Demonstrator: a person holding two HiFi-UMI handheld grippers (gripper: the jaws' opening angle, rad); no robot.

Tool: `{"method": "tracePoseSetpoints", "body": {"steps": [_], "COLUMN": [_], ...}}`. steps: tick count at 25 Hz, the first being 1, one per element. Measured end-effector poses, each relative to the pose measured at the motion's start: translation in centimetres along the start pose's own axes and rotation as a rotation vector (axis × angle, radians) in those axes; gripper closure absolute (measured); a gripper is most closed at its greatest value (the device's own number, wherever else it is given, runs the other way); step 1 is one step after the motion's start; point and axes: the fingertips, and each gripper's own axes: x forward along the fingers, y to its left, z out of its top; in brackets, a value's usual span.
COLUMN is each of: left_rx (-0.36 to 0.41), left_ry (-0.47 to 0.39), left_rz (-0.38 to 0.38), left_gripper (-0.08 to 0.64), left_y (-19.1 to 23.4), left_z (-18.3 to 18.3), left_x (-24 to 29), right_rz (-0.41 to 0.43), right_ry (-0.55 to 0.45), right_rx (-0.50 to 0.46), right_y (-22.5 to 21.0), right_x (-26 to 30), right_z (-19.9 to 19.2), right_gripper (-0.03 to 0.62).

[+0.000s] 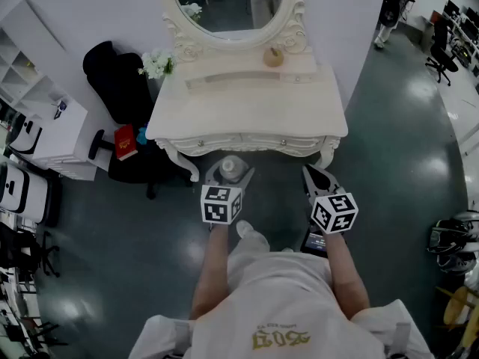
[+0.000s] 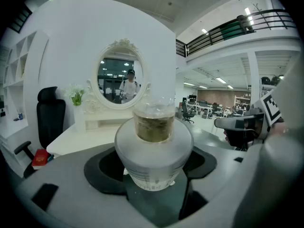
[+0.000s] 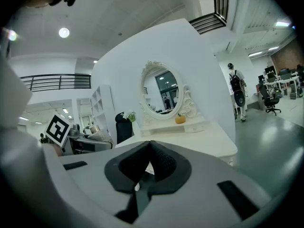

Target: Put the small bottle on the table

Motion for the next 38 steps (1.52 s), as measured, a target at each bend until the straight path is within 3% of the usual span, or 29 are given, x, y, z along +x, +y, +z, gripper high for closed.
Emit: {"method": "tracePoseSetpoints", "body": {"steps": [9, 14, 22, 31, 38], "left_rx": [-0.005, -0.009, -0.012, -0.021, -0.011], "left_ry": [0.003, 0.012, 0.039, 0.050, 0.073], "left_rz": [-0.005, 0.001, -0.006, -0.052, -0.134], "left_gripper": [0.212, 0.212, 0.212, 0.212, 0.212], "left_y": [-1.7, -2.3, -1.8, 1.0, 4.3], "left_z": [-0.4, -0.3, 0.2, 2.4, 6.9], "left_x": [-0.7, -0.7, 2.1, 13.0, 24.2], "right_rz": [0.016, 0.010, -0.029, -0.098, -0.189], "right_ry": [-0.002, 0.027, 0.029, 0.076, 0.089], "right_rx": [-0.002, -0.136, -0.082, -0.060, -0.037], "right_y": [0.2, 0.2, -3.5, -10.3, -17.3], "right_x": [-1.9, -2.1, -0.2, 6.7, 14.8], "right_z": [-0.4, -0.3, -0.3, -0.4, 2.6], "right_gripper": [0.580, 0.580, 0.580, 0.580, 0.580]}}
